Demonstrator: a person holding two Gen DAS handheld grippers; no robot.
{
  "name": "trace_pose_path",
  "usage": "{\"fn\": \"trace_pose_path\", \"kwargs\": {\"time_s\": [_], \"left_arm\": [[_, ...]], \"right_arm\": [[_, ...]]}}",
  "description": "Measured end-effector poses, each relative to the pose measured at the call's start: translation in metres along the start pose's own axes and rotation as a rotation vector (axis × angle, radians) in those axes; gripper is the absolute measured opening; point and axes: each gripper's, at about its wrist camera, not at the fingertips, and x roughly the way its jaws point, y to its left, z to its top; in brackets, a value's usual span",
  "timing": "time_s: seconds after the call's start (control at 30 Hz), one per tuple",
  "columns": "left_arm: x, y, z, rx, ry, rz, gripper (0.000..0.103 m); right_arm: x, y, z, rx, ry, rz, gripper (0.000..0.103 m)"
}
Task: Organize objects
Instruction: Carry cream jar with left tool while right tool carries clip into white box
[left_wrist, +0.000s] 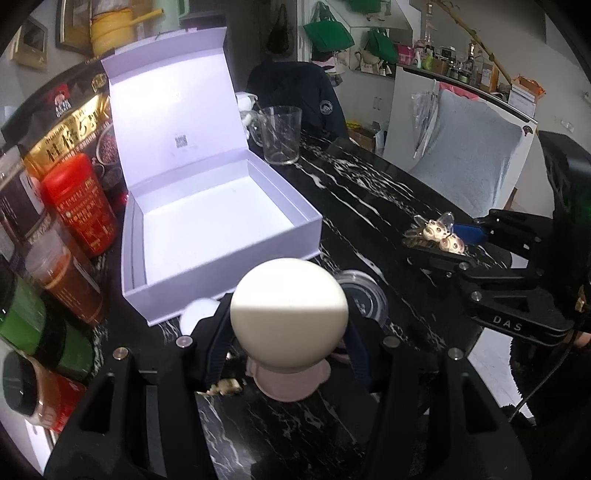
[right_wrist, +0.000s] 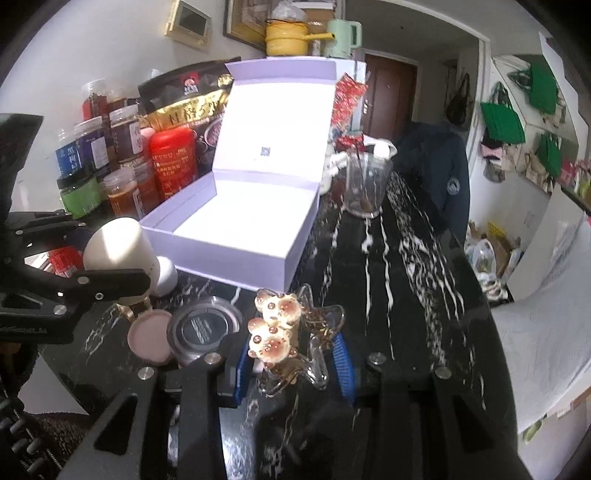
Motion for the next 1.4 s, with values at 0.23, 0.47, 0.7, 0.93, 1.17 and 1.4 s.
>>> {"fn": "trace_pose_path", "kwargs": {"time_s": [0.23,0.47,0.7,0.93,1.17,1.4], "left_arm": [[0.001,0.013,0.022,-0.028,-0.011,0.032,0.053],[0.009,0.033,0.043,-0.067,-0.002,0.023,0.053],[0.02,0.055,0.063,-0.098,0.006,0.036,0.053],[0.034,0.074,0.08,-0.112,0.011,0.058,0.053],[0.056,0.092,0.093,-0.128,0.03,0.073,0.053],[0.079,0.11,0.107,-0.144,0.045,0.091,0.053]], "right_arm": [[0.002,0.005,0.033,-0.068,-0.05,0.016,0.039],[0.013,0.012,0.06,-0.109,-0.076,0.067,0.039],[0.032,0.016,0.079,-0.12,-0.07,0.111,0.039],[0.053,0.022,0.096,-0.137,-0.058,0.136,0.039],[0.078,0.022,0.113,-0.144,-0.049,0.151,0.039],[0.107,0.016,0.129,-0.151,-0.035,0.164,0.039]]}}
